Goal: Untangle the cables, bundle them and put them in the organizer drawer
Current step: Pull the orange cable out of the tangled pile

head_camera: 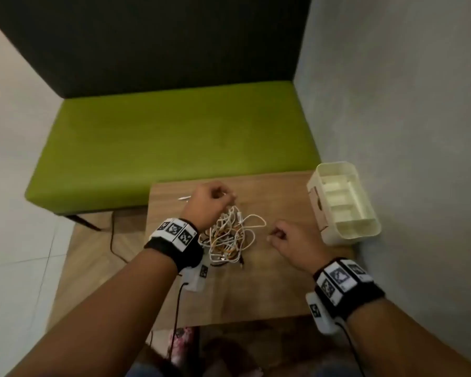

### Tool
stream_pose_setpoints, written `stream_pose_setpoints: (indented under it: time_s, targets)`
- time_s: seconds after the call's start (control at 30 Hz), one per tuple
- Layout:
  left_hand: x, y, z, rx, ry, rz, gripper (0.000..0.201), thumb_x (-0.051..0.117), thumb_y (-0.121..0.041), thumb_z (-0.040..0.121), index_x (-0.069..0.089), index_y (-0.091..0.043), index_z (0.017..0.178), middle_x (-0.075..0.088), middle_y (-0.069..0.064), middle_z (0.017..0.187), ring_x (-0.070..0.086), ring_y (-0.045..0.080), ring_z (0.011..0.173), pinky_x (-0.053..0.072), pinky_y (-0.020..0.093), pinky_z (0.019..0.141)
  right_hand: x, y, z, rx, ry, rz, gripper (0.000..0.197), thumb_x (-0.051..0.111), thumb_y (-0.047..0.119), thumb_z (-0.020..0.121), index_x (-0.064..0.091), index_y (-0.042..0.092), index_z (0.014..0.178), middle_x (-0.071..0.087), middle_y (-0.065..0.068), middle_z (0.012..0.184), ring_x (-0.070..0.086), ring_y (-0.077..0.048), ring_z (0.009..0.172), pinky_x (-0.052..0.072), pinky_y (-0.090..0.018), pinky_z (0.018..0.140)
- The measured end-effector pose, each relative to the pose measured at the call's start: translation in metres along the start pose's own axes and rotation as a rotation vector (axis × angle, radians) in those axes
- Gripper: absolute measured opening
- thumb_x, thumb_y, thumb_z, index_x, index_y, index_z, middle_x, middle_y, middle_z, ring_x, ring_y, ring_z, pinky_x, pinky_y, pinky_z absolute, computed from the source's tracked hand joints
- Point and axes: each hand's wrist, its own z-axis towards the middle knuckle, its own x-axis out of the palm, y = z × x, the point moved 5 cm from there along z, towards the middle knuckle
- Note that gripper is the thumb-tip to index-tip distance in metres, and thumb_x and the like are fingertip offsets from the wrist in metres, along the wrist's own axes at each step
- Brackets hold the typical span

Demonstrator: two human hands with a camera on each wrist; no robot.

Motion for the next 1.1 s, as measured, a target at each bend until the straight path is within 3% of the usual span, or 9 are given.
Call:
stream_pose_setpoints:
  time_s: [0.17,0.27,0.33,0.47,0.53,0.67,0.83,1.03,1.1]
  targets:
    - [-0.011,0.068,0.005,0.020,-0.077,-0.112,0.006,0.067,-0.017,0.092,0.068,-0.011,0.093,0.075,0.010,0.085,0.064,0.009,0.061,0.050,0.030,0.060,0.083,-0.018,0.047,-0.061,0.017,-0.044,0.015,0.067,0.021,0.091,0.070,0.020,0.105,0.066,0.004,0.099,0.062,-0.016,0.095,0.048,-0.029,0.083]
    - [-0.021,0.098,-0.008,0.069,-0.110,-0.171,0.007,0.068,-0.016,0.091,0.068,-0.010,0.095,0.075,0.009,0.084,0.067,0.012,0.065,0.053,0.031,0.063,0.132,-0.028,0.048,-0.177,0.118,-0.142,0.045,0.071,0.028,0.088,0.060,0.021,0.131,0.052,0.003,0.128,0.052,-0.013,0.116,0.041,-0.025,0.098]
    - [-0.028,0.108,-0.021,0.115,-0.133,-0.214,0.007,0.068,-0.016,0.091,0.068,-0.010,0.097,0.075,0.007,0.084,0.069,0.012,0.069,0.053,0.027,0.062,0.148,-0.036,0.042,-0.184,0.132,-0.264,0.050,0.069,0.034,0.088,0.055,0.026,0.136,0.041,0.006,0.140,0.046,-0.014,0.125,0.042,-0.034,0.105]
    - [-0.035,0.114,-0.046,0.223,-0.170,-0.262,0.006,0.068,-0.019,0.091,0.069,-0.016,0.096,0.075,0.005,0.085,0.072,0.017,0.079,0.057,0.035,0.071,0.131,-0.038,0.026,-0.087,0.136,-0.513,0.008,0.057,0.030,0.092,0.063,0.030,0.096,0.060,0.006,0.106,0.060,-0.018,0.098,0.052,-0.037,0.084]
    - [-0.034,0.117,-0.051,0.251,-0.199,-0.214,0.007,0.070,-0.021,0.090,0.069,-0.017,0.097,0.074,0.003,0.087,0.070,0.014,0.081,0.058,0.031,0.071,0.114,-0.035,0.020,-0.045,0.136,-0.608,0.011,0.055,0.024,0.091,0.061,0.026,0.082,0.062,0.005,0.093,0.061,-0.019,0.088,0.053,-0.037,0.076]
    - [-0.017,0.120,-0.049,0.289,-0.180,0.011,0.024,0.073,-0.034,0.086,0.066,-0.025,0.106,0.065,-0.009,0.106,0.059,0.001,0.092,0.047,0.019,0.073,0.076,-0.013,0.002,-0.001,0.020,-0.421,0.007,0.058,0.027,0.096,0.066,0.028,0.097,0.062,0.010,0.094,0.059,-0.014,0.090,0.047,-0.030,0.076]
    - [0.014,0.127,-0.031,0.268,-0.061,0.259,0.052,0.076,-0.049,0.079,0.059,-0.031,0.124,0.056,-0.003,0.128,0.052,0.015,0.117,0.047,0.039,0.099,0.040,-0.017,0.024,0.065,-0.324,-0.088,0.005,0.062,0.029,0.095,0.064,0.024,0.095,0.061,0.009,0.086,0.056,-0.012,0.085,0.038,-0.026,0.076]
    - [0.019,0.119,-0.014,0.217,-0.045,0.331,0.049,0.075,-0.044,0.081,0.061,-0.029,0.125,0.056,-0.004,0.129,0.056,0.015,0.115,0.047,0.037,0.098,0.071,-0.072,0.056,0.314,-0.099,-0.272,0.020,0.063,0.029,0.092,0.067,0.013,0.081,0.065,-0.006,0.083,0.060,-0.024,0.083,0.040,-0.030,0.062]
    - [0.021,0.119,-0.012,0.216,-0.049,0.360,0.045,0.076,-0.042,0.081,0.063,-0.028,0.122,0.057,-0.005,0.125,0.057,0.014,0.111,0.048,0.035,0.096,0.079,-0.082,0.058,0.330,-0.105,-0.277,0.026,0.067,0.033,0.088,0.066,0.011,0.074,0.064,-0.009,0.078,0.062,-0.027,0.081,0.045,-0.033,0.066]
